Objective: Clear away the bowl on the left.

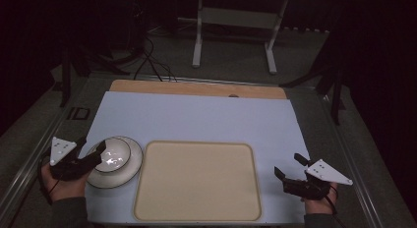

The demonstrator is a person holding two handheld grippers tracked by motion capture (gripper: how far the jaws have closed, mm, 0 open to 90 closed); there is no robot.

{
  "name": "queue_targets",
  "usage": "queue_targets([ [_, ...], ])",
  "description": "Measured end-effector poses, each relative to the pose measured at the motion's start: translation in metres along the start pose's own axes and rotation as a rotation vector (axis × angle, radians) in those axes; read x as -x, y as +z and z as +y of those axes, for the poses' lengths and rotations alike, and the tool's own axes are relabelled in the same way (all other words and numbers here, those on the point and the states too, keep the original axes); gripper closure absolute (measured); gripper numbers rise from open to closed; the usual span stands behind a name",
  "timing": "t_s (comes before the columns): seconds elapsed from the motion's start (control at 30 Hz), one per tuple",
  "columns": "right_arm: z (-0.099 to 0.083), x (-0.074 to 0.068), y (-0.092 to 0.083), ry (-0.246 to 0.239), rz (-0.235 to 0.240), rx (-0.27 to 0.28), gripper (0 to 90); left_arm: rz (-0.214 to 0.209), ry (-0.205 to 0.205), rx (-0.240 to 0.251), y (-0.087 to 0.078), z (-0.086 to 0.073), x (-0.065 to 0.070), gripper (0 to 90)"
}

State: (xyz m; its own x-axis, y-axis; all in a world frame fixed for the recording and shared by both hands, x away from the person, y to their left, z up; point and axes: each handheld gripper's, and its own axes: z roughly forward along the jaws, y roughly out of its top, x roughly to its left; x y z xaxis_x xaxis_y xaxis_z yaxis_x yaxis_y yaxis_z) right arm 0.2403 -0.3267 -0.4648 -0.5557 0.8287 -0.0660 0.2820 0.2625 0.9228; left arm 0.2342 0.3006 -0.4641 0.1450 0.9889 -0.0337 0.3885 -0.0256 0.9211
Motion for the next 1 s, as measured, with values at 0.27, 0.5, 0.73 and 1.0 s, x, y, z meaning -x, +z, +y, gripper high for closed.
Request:
queue_targets([
  [0.27, 0.001, 0.000, 0.000, -0.002, -0.015, 0.007, 13.3, -0.003, -0.025, 0.001, -0.001, -0.001, -0.003, 34.4],
  [0.5, 0.001, -0.001, 0.000, -0.009, -0.009, 0.001, 13.4, -0.005, -0.055, -0.001, 0.001, -0.001, -0.008, 34.1],
  [0.73, 0.001, -0.001, -0.001, -0.012, -0.015, -0.002, 13.4, -0.003, -0.067, -0.015, 0.002, -0.002, -0.012, 34.0],
  [1.0, 0.001, 0.000, -0.001, -0.008, -0.026, 0.005, 13.4, -0.001, -0.086, -0.036, 0.006, -0.003, -0.017, 33.7],
])
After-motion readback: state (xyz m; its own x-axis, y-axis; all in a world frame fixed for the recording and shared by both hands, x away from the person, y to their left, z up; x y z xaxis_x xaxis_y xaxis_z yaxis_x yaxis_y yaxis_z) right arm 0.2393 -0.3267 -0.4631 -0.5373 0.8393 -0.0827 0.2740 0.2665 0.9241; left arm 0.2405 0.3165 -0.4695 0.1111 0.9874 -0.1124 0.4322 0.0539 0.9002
